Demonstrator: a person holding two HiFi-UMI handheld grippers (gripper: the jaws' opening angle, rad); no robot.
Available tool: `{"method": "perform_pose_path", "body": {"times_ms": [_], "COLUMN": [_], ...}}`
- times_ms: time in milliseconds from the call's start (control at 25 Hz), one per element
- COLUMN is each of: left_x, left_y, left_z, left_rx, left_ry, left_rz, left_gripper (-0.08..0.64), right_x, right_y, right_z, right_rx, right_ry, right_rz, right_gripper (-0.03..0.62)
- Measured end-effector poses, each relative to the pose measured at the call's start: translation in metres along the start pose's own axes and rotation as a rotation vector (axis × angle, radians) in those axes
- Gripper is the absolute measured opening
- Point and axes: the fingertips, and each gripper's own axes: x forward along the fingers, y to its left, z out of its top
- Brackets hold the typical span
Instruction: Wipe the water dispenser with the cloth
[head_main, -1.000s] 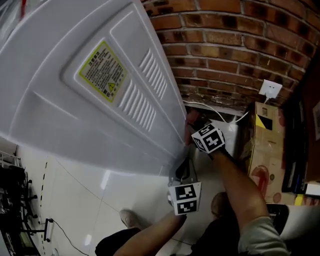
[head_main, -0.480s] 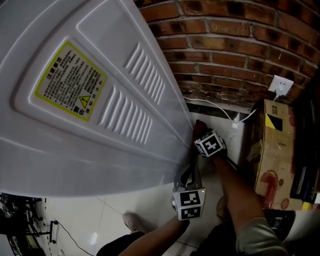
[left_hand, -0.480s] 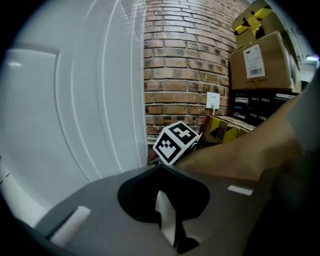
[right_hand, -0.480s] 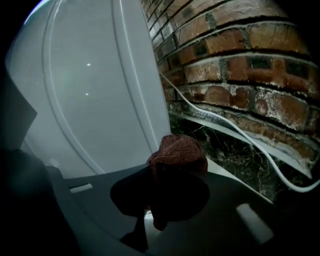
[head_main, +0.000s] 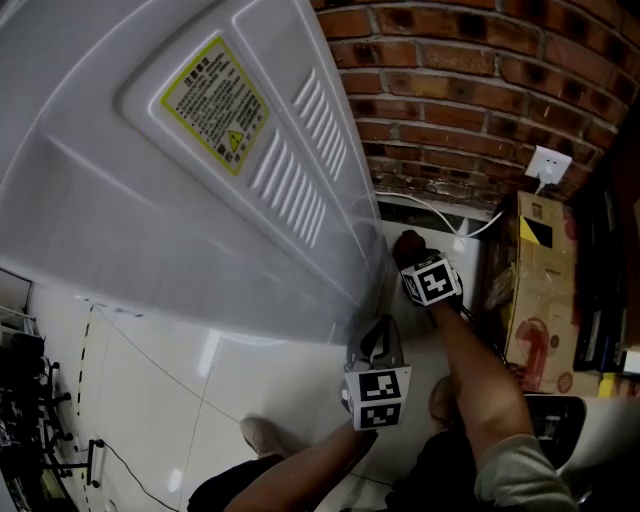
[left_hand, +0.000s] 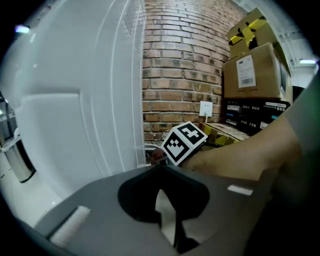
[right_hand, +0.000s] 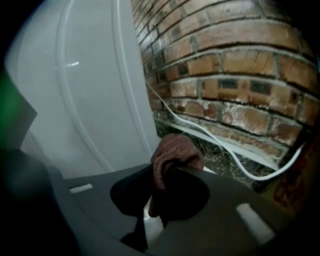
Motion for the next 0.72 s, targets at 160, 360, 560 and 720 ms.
{"method": "perform_pose_path", "body": {"times_ms": [160, 360, 560, 720], "left_x": [-0.035, -0.101, -0.167, -0.187], "left_y": [-0.004, -0.001, 0.014, 0.016], "left_z": [0.018, 0.053, 0.07, 0.044], "left_rx": [0.003, 0.019, 0.058, 0.047], "left_ry": [-0.058, -0.148, -0.212, -0.189], "left_rz": [-0.02, -0.036, -0.044, -0.049], "left_gripper": [0.0, 0.0, 0.0, 0.0], "right_x": [-0.056, -0.136, -0.185, -0.19], "right_y": [0.019, 0.066, 0.118, 0.146], "right_z": [0.016, 0.01, -0.018, -0.061], "right_rx": [-0.026, -0.083, -0.105, -0.108], "right_ry": [-0.068, -0.09, -0.069, 0.003], "right_rz": [-0.012, 0.005, 0.015, 0.021], "right_gripper": [0.058, 0.06, 0.06, 0.06]}}
